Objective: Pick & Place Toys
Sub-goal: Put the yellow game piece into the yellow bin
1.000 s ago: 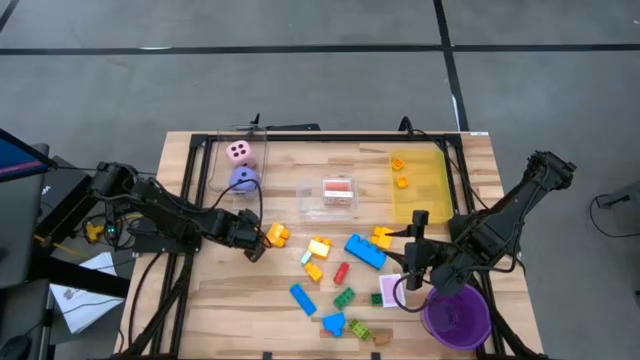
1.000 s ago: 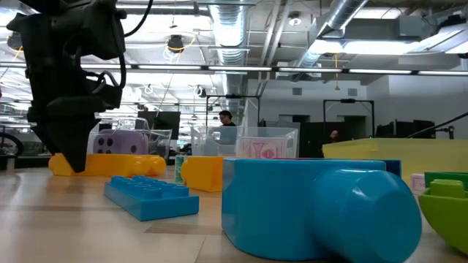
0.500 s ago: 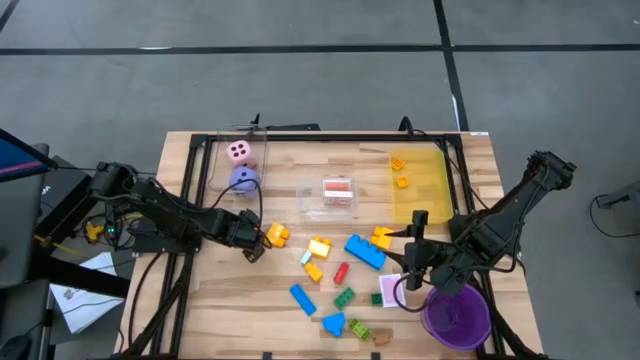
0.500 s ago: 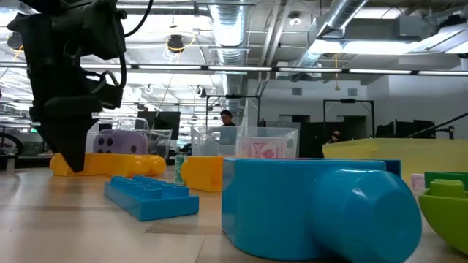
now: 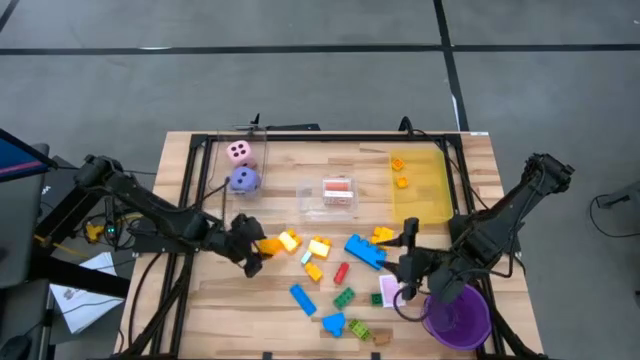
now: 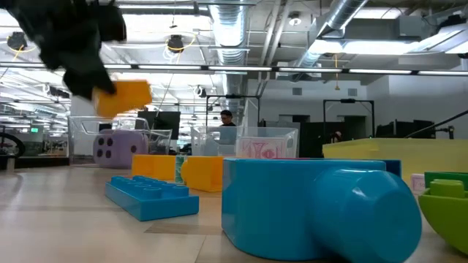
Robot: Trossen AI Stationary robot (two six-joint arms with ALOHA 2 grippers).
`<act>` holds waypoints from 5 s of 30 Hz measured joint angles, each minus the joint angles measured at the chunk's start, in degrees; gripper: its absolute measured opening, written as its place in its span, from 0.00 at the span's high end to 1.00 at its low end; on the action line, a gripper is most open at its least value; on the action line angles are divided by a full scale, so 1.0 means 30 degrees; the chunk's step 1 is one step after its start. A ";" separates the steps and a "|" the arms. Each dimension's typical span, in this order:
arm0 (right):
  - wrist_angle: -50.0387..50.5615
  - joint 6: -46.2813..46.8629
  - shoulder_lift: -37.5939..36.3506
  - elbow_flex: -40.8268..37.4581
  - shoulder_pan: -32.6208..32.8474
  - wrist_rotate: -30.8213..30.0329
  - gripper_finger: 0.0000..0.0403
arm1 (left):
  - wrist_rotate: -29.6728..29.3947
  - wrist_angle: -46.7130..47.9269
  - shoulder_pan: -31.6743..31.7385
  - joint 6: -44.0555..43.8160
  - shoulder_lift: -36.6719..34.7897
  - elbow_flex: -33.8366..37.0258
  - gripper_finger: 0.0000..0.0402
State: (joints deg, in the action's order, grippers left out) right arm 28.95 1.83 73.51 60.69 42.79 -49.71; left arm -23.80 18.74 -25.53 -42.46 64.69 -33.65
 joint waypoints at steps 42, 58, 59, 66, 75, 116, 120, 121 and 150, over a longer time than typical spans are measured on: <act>-0.7266 -0.8242 0.3987 0.1574 -0.0382 0.4842 0.51 | -0.0882 -0.7897 0.1811 0.9575 0.3845 -0.0707 0.47; -0.6672 -0.7744 0.3987 0.1574 -0.0396 0.4811 0.51 | 0.0945 -0.7989 0.4829 0.9072 0.8159 -0.0699 0.16; -0.6598 -0.7732 0.3987 0.1574 -0.0396 0.4775 0.51 | 0.0929 -0.7854 0.4916 0.9065 0.8207 -0.0699 0.16; -0.6316 -0.7508 0.3980 0.1574 -0.0396 0.4565 0.51 | 0.3256 -0.5977 0.5384 0.6383 0.7819 -0.0728 0.20; -0.6136 -0.7236 0.3980 0.1574 -0.0396 0.4558 0.51 | 0.4607 -0.5283 0.5475 0.5316 0.6403 0.0114 0.25; -0.5014 -0.6092 0.2826 0.1570 -0.0396 0.4565 0.51 | 0.4603 -0.3598 0.5836 1.9090 0.5328 0.0794 0.18; -0.4981 -0.6009 0.2822 0.1566 -0.0396 0.4565 0.51 | 0.4944 -0.3737 0.6588 1.9023 0.5481 0.0772 0.18; -0.4902 -0.5876 0.2828 0.1566 -0.0396 0.4565 0.51 | 0.5103 -0.3731 0.6690 1.8928 0.5477 0.0759 0.18; -0.4367 -0.5087 0.2829 0.1570 -0.0396 0.4572 0.51 | 0.4746 -0.7220 0.0528 1.3593 0.5171 0.0794 0.18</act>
State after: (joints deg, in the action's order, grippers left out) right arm 15.85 -13.43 82.00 65.40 41.60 -35.99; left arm -9.56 -2.92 -23.95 -1.68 80.20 -31.27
